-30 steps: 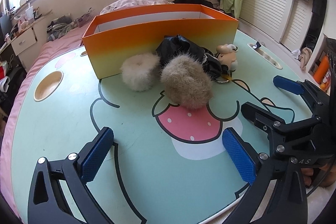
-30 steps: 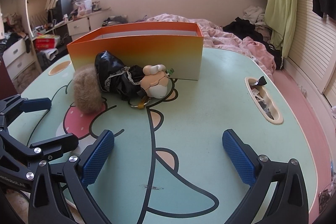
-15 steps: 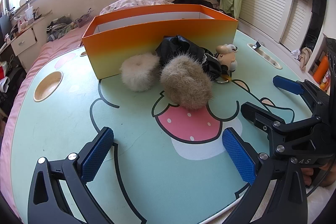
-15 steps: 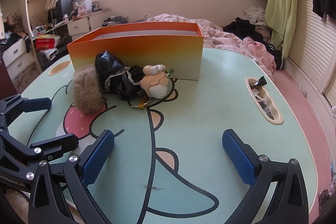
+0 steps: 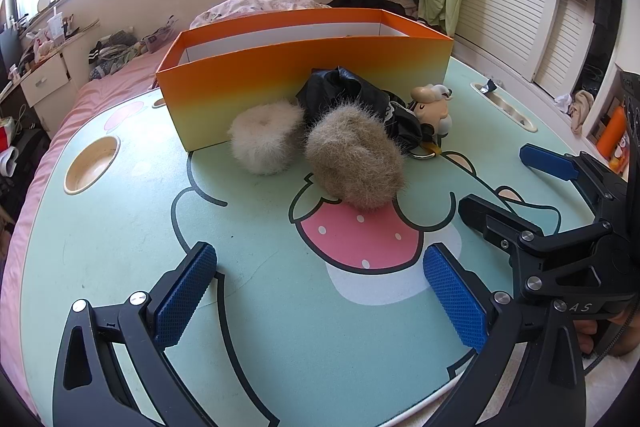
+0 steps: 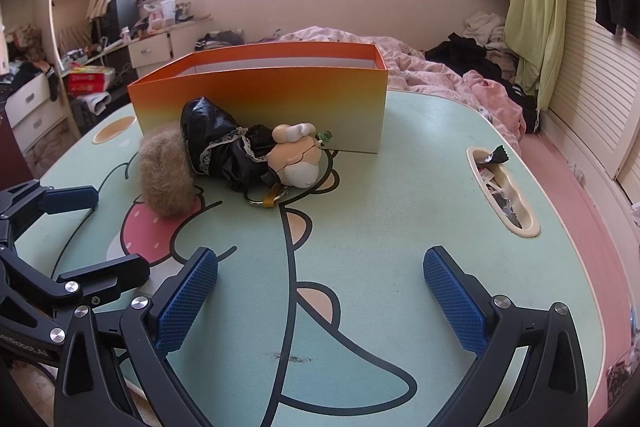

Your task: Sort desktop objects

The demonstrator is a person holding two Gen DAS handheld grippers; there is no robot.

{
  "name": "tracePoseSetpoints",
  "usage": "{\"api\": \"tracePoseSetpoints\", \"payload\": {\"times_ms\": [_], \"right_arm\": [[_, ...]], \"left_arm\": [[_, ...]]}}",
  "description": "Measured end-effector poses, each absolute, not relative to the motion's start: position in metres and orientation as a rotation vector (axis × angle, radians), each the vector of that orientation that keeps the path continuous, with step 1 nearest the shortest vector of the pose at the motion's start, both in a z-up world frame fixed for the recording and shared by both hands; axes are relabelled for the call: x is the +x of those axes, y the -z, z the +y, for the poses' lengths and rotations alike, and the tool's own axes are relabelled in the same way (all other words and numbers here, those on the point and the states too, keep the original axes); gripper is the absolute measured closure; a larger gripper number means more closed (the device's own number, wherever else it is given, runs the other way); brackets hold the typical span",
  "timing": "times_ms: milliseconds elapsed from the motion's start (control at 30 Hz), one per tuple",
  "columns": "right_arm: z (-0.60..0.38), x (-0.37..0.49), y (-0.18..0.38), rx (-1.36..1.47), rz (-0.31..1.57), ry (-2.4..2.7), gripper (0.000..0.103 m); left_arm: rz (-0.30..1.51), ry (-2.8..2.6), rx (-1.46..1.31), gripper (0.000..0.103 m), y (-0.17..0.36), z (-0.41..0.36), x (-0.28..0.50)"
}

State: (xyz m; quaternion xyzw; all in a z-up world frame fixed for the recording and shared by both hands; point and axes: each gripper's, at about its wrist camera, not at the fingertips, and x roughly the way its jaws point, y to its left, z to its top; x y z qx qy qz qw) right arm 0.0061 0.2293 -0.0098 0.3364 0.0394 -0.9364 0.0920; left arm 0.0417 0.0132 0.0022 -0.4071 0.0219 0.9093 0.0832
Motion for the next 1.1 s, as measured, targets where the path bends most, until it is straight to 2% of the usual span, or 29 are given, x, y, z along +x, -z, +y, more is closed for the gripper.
{"api": "tracePoseSetpoints", "payload": {"times_ms": [1100], "right_arm": [[0.2281,0.007,0.0107,0.992,0.121,2.773,0.0]], "left_arm": [[0.082,-2.697,-1.211,0.0,-0.0035,0.0131,0.0447]]}}
